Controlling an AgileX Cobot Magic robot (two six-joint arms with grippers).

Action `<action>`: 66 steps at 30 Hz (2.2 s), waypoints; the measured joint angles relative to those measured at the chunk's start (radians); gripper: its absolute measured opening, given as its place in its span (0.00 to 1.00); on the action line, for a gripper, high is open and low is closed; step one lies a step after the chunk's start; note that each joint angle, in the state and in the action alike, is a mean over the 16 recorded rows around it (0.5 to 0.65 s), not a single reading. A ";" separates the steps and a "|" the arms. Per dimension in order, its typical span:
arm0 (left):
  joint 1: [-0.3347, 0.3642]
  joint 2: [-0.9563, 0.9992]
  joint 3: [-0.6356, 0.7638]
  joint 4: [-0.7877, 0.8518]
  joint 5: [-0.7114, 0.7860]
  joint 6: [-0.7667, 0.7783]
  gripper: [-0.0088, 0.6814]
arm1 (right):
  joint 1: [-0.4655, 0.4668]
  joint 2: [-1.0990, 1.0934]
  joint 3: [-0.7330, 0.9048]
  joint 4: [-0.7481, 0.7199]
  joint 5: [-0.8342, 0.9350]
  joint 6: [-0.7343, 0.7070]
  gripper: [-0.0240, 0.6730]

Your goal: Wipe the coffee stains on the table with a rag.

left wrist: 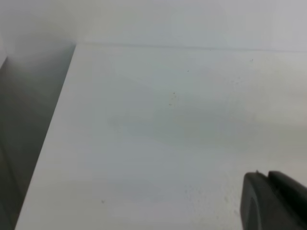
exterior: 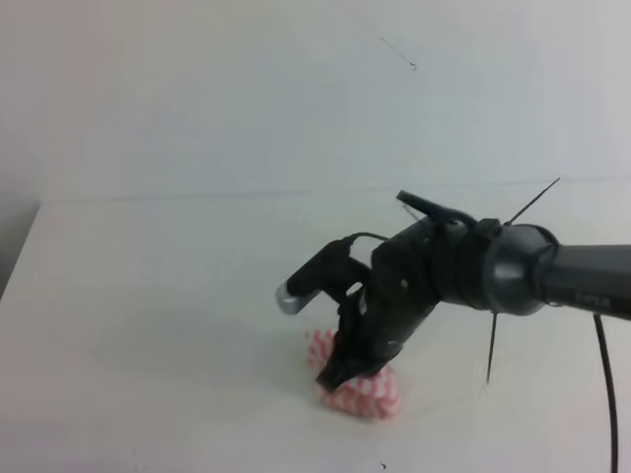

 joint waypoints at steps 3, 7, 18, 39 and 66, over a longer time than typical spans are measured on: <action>0.000 0.000 0.000 0.000 0.001 0.000 0.01 | -0.059 -0.002 0.003 -0.091 0.047 0.062 0.08; 0.000 0.000 0.003 0.000 0.001 0.000 0.01 | -0.150 -0.009 0.020 -0.186 0.117 0.138 0.08; 0.000 0.000 0.000 0.000 0.001 0.000 0.01 | -0.243 -0.098 0.201 -0.238 0.095 0.200 0.08; 0.000 0.000 0.008 0.000 0.001 0.000 0.01 | 0.099 -0.210 0.238 -0.057 -0.129 0.062 0.07; 0.000 0.000 0.008 -0.001 0.001 0.000 0.01 | -0.217 -0.207 0.164 -0.252 -0.028 0.383 0.19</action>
